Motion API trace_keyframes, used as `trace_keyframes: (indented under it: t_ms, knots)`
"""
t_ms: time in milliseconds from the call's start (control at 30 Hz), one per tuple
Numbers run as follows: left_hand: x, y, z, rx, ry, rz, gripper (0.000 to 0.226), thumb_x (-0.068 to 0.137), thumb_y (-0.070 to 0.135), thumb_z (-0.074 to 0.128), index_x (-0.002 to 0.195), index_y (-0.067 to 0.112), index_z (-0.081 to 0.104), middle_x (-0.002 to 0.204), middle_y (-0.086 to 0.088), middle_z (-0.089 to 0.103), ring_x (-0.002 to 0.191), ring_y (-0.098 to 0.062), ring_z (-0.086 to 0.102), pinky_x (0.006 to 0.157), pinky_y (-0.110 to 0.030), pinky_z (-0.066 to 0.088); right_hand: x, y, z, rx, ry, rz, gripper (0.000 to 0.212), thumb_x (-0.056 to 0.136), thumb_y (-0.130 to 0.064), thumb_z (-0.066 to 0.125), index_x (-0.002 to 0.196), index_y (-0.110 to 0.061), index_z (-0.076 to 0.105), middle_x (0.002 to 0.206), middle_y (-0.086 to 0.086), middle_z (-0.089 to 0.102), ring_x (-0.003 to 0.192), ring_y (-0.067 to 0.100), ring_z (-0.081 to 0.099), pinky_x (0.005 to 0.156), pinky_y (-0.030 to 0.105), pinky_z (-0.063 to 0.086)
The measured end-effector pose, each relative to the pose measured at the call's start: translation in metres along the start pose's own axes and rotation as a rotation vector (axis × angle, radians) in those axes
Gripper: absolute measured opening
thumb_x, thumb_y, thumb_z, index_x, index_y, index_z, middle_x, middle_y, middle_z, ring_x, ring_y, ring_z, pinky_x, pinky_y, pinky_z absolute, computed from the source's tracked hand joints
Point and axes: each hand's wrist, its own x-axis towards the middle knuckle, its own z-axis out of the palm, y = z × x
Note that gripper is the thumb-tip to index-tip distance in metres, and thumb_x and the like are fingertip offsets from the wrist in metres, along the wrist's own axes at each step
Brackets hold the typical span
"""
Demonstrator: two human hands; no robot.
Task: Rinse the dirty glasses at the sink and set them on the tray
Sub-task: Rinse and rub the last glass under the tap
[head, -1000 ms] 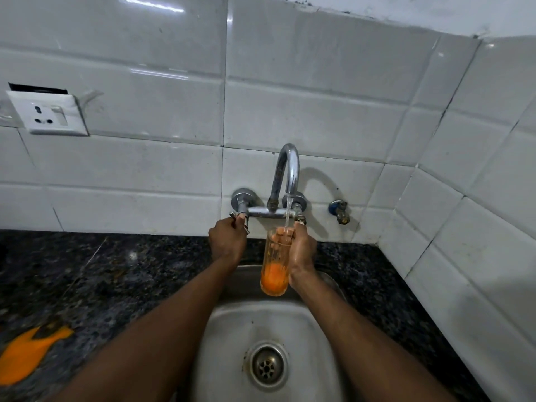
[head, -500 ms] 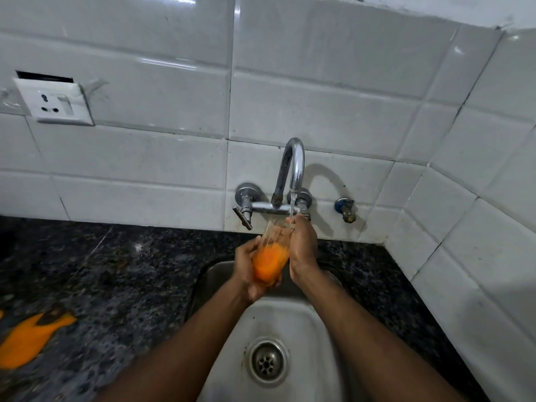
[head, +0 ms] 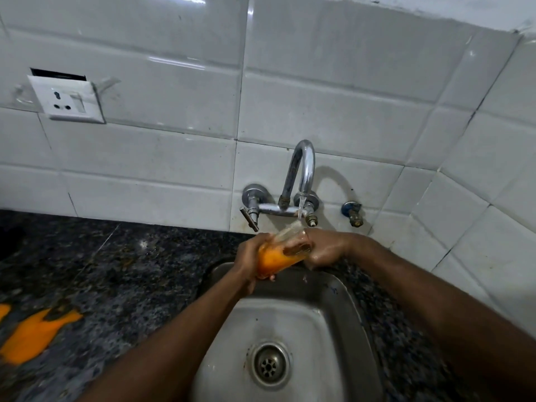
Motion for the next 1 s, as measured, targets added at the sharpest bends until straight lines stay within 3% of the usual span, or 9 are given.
trace_keyframes:
  t_ms: [167,233,333,400,567,633,733,867,1000]
  knots:
    - [-0.003,0.023,-0.009,0.269,-0.064,-0.184,0.039,0.094,0.040,0.048,0.110,0.006,0.062,0.081,-0.017,0.067,0.053,-0.022,0.058,0.042,-0.024,0.041,0.006,0.019,0.014,-0.644,0.034,-0.092,0.063,0.077,-0.016,0.067,0.137,-0.023,0.048,0.132,0.003,0.054,0.128,0.021,0.043,0.120,0.046,0.010]
    - [-0.002,0.029,-0.015,0.271,-0.130,-0.188,0.046,0.092,0.049,0.049,0.110,0.009,0.063,0.076,-0.015,0.068,0.051,-0.022,0.058,0.040,-0.021,0.040,0.009,0.023,0.020,-0.474,0.034,-0.039,0.068,0.077,-0.010,0.066,0.141,-0.017,0.044,0.139,0.007,0.049,0.130,0.020,0.039,0.119,0.039,0.011]
    - [-0.005,0.023,-0.018,0.152,-0.159,-0.074,0.048,0.096,0.047,0.047,0.115,0.006,0.063,0.080,-0.017,0.073,0.048,-0.022,0.058,0.033,-0.017,0.035,0.014,0.018,0.021,0.134,-0.046,0.107,0.059,0.073,-0.004,0.066,0.129,-0.017,0.052,0.126,0.008,0.056,0.117,0.022,0.053,0.102,0.037,0.045]
    - [-0.007,0.019,-0.017,0.174,-0.083,-0.048,0.045,0.098,0.038,0.046,0.115,0.000,0.060,0.081,-0.021,0.071,0.043,-0.022,0.056,0.030,-0.017,0.032,0.010,0.010,0.018,0.062,-0.105,0.061,0.050,0.078,0.000,0.064,0.116,-0.032,0.055,0.112,0.000,0.057,0.110,0.019,0.053,0.100,0.034,0.046]
    - [0.001,0.030,-0.029,0.181,-0.093,-0.330,0.045,0.094,0.038,0.038,0.103,-0.004,0.055,0.071,-0.020,0.064,0.040,-0.021,0.050,0.029,-0.013,0.027,0.009,0.009,0.036,-0.630,0.234,-0.162,0.056,0.087,-0.015,0.061,0.140,-0.027,0.050,0.140,0.005,0.054,0.140,0.023,0.033,0.120,0.040,-0.011]
    - [0.003,0.032,-0.032,0.111,-0.077,-0.364,0.046,0.091,0.038,0.038,0.106,-0.002,0.056,0.071,-0.020,0.063,0.041,-0.023,0.052,0.029,-0.012,0.027,0.013,0.014,0.047,-0.410,0.514,-0.168,0.048,0.083,-0.009,0.063,0.128,-0.025,0.062,0.129,0.003,0.064,0.131,0.021,0.047,0.120,0.036,0.000]
    - [0.001,0.030,-0.027,-0.014,-0.105,-0.348,0.046,0.090,0.037,0.038,0.108,-0.001,0.056,0.074,-0.020,0.066,0.041,-0.025,0.055,0.028,-0.011,0.027,0.013,0.003,0.059,0.117,0.797,-0.187,0.051,0.070,0.005,0.066,0.109,-0.027,0.074,0.109,-0.008,0.072,0.106,0.009,0.063,0.104,0.030,0.047]
    - [-0.006,0.035,-0.021,-0.004,-0.234,-0.251,0.050,0.086,0.041,0.053,0.117,0.001,0.060,0.095,-0.024,0.072,0.063,-0.032,0.066,0.035,-0.018,0.044,0.009,0.010,0.042,0.430,0.427,-0.134,0.053,0.070,0.012,0.066,0.110,-0.021,0.069,0.106,-0.002,0.072,0.101,0.011,0.068,0.083,0.028,0.058]
    - [-0.001,0.033,-0.019,0.064,-0.174,-0.105,0.045,0.094,0.035,0.045,0.116,-0.001,0.059,0.079,-0.018,0.073,0.053,-0.025,0.062,0.033,-0.019,0.037,0.011,0.021,0.013,-0.235,0.160,-0.200,0.056,0.078,-0.001,0.063,0.128,-0.025,0.055,0.114,0.005,0.064,0.098,0.019,0.062,0.086,0.033,0.054]
